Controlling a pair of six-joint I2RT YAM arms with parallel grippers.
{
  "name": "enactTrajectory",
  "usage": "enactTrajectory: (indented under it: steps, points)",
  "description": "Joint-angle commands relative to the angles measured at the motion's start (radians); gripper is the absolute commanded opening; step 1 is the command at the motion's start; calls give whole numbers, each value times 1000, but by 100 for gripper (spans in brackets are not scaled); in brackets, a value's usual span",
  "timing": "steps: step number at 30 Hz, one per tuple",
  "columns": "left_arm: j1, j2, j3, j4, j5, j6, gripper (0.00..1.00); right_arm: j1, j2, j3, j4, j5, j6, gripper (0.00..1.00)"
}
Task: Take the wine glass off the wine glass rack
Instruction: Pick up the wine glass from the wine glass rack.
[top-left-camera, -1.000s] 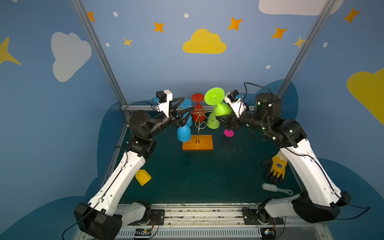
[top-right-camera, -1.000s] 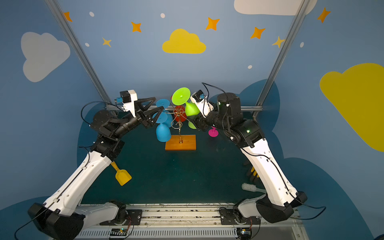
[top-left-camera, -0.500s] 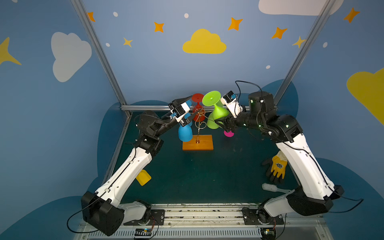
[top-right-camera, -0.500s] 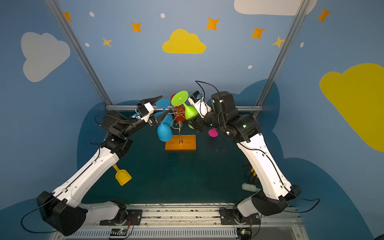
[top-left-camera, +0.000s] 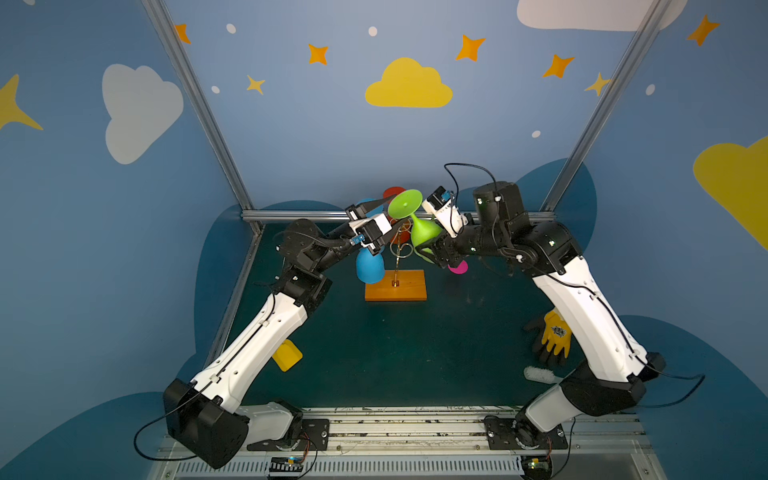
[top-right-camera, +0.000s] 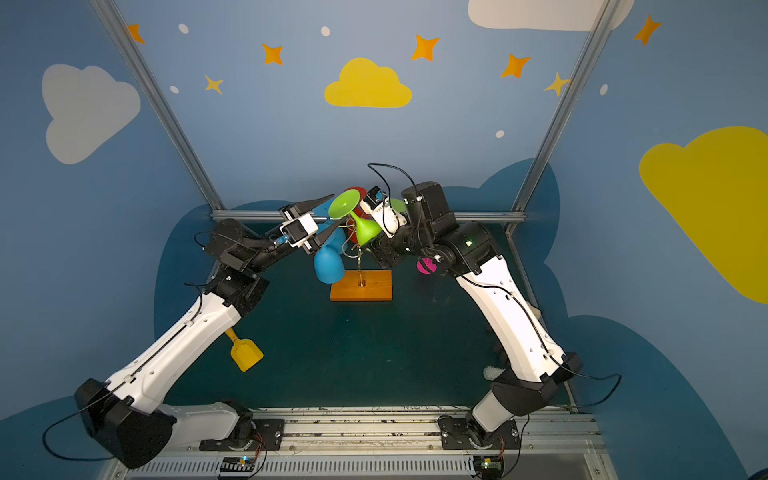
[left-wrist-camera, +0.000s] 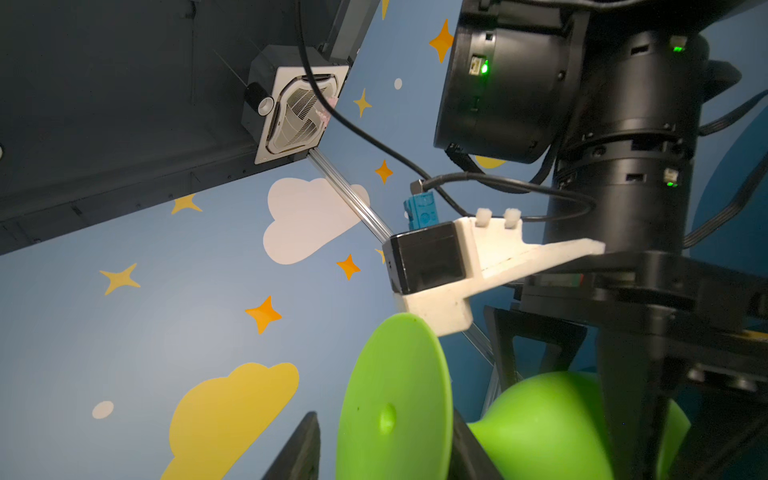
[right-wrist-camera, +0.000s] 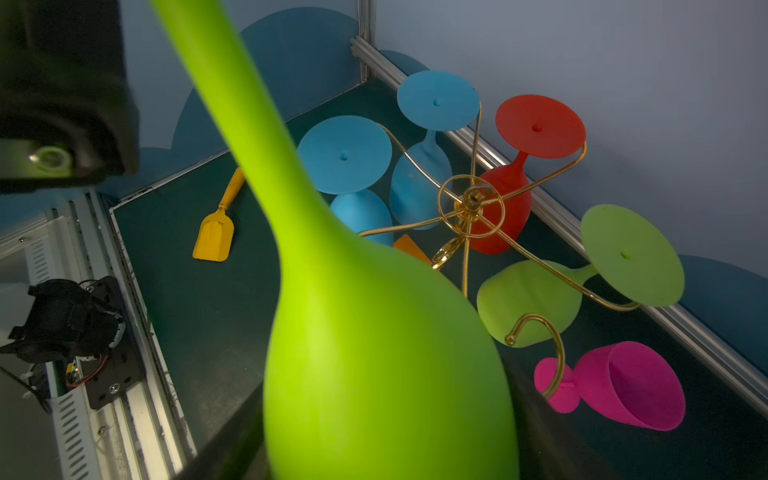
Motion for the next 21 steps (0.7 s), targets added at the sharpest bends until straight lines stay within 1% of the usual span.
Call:
enactTrajectory:
  steps: [1,4,7,8,11,12,15,17,21]
  points:
    - [-5,3,26,-4,2,14,42,12,4,32,-17,-1,10,45]
    - [-5,2,26,-15,0,19,32,19,6,33,-16,-4,14,45]
    - [-5,0,21,-18,-7,23,17,22,7,32,-18,-9,14,46]
    - [-5,-1,18,-16,-10,23,14,24,8,32,-17,-12,13,47]
    - [-5,-8,8,-3,-21,23,11,25,8,28,-17,-25,17,51]
    - [-5,-11,5,2,-27,23,9,25,6,29,-19,-36,17,55]
    - [-5,-21,-7,8,-52,30,3,25,-4,17,-8,-58,25,71]
    - [-5,-29,-20,13,-71,29,3,24,-23,-8,22,-77,31,77]
    - [-5,-42,-50,30,-120,-13,3,18,-74,-69,103,-114,56,83]
